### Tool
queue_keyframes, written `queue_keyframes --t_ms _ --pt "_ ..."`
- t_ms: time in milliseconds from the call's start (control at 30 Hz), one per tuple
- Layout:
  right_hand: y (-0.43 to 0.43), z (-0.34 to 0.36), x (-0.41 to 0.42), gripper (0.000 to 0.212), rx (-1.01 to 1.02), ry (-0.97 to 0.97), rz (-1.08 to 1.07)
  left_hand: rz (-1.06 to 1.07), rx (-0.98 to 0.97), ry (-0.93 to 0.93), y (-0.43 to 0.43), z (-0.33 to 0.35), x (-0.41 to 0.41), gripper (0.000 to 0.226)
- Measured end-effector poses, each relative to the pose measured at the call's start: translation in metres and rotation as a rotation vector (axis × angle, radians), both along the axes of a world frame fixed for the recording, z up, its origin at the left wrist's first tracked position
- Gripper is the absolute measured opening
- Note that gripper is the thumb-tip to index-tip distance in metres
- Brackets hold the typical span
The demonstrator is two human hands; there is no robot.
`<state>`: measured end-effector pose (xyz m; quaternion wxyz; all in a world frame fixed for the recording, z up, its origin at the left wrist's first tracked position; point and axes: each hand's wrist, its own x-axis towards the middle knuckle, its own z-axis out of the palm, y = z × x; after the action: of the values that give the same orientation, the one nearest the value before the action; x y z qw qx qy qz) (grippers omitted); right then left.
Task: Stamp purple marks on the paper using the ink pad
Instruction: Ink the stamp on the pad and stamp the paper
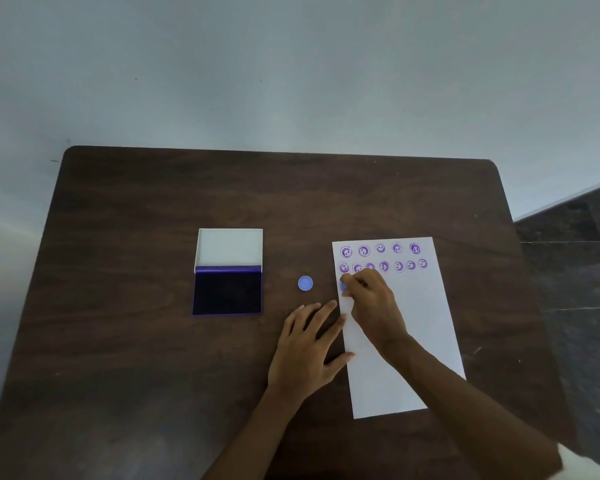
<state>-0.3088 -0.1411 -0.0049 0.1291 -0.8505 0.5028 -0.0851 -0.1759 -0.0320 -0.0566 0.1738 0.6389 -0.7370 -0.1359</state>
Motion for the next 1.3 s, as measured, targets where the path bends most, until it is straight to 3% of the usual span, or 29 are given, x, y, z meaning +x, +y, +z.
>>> queue_keyframes --t_ms 100,267,500,667,733,833,967,1100,1300 --pt "0.002 0.008 0.003 0.037 0.075 -0.031 -0.070 -0.001 0.005 0.007 0.000 0.001 0.001 0.060" --pt "-0.004 0.041 -0.010 0.021 0.032 -0.382 -0.404 -0.014 0.010 -0.003 0.000 0.002 0.004 0.060" --pt "0.000 0.068 -0.029 0.023 0.161 -0.589 -0.689 -0.022 0.011 0.010 0.000 0.004 0.003 0.059" --pt "0.015 0.072 -0.021 0.027 0.249 -0.637 -0.739 0.007 -0.039 0.252 0.001 0.019 0.007 0.052" --pt "0.020 0.073 -0.013 0.024 0.265 -0.653 -0.724 0.017 -0.077 0.377 0.005 0.028 0.020 0.046" --pt "0.028 0.071 0.011 0.016 0.287 -0.651 -0.653 0.047 -0.231 0.350 0.017 0.038 0.059 0.038" --pt "0.038 0.061 0.063 0.008 0.316 -0.641 -0.466 0.396 -0.343 0.206 0.038 0.038 0.134 0.039" --pt "0.043 0.045 0.116 0.013 0.358 -0.549 -0.234 0.656 -0.190 0.184 0.052 0.028 0.182 0.048" --pt "0.044 0.019 0.170 0.027 0.186 -0.188 0.171 0.589 0.039 0.055 0.050 0.015 0.193 0.086"
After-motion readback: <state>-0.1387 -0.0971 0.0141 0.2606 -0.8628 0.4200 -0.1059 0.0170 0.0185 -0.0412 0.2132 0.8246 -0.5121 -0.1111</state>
